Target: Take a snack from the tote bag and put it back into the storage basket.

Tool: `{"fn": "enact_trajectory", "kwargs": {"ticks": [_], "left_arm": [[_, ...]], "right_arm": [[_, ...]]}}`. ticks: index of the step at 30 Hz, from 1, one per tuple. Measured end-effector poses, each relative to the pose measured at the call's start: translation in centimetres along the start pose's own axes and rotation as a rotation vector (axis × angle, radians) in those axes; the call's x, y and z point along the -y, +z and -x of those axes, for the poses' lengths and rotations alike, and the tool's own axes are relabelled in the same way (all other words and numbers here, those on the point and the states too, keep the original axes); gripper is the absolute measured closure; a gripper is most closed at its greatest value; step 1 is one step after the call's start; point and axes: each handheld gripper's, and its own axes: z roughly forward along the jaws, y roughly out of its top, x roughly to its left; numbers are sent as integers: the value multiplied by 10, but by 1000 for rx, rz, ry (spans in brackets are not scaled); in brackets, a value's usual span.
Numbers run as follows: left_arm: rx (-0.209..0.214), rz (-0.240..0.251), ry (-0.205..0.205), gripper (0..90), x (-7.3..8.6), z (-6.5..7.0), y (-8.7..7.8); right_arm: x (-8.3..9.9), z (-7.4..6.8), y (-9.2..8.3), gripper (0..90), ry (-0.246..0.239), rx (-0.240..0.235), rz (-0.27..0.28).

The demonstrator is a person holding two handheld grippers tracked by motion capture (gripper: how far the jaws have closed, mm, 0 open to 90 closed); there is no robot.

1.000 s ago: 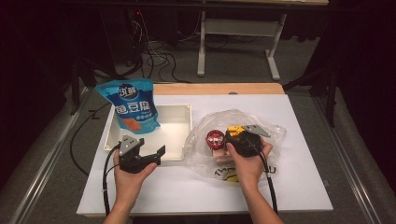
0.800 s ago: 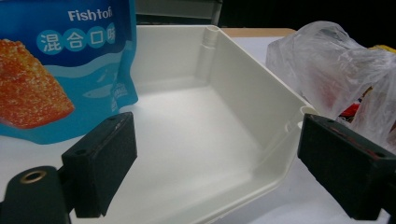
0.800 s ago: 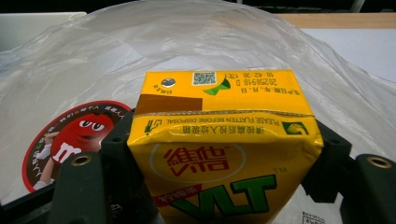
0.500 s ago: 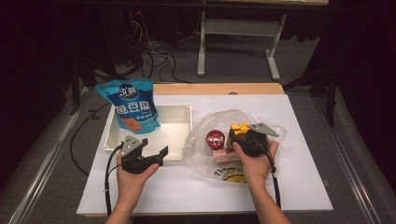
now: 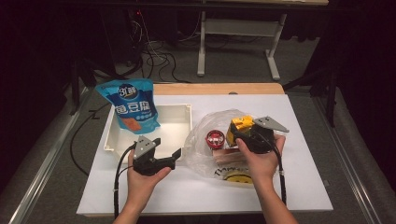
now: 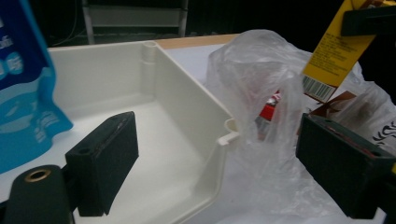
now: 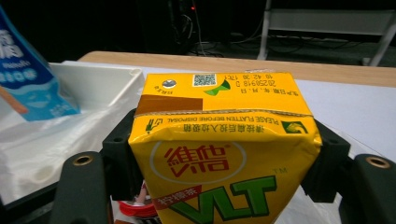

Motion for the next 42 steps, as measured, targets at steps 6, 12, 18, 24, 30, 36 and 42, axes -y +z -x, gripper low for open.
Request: {"fn": "enact_trajectory", "kwargs": {"ticks": [6,12,18,24,30,36,42], "left_arm": [[53,-15,0,139,7,22,8],[116,-42,19,144,18,49,17],[159,-64,37,150,30,69,27],[190,-86,70,152,45,86,35],[216,-100,107,153,53,99,43],[211,-133,136,157,64,102,60],[223,-150,133,237,70,103,68]], "right_arm": [[-6,-3,-9,302,-7,-37,6],[-8,-11,-16,302,-12,-72,-2],[-9,-15,-22,302,-26,-97,-1],[-7,-20,-27,301,-38,-117,-4],[-4,-24,-30,301,-47,-135,-13],[-2,-28,-34,301,-48,-160,-22],[-1,-31,-36,301,-51,-183,-23]]}}
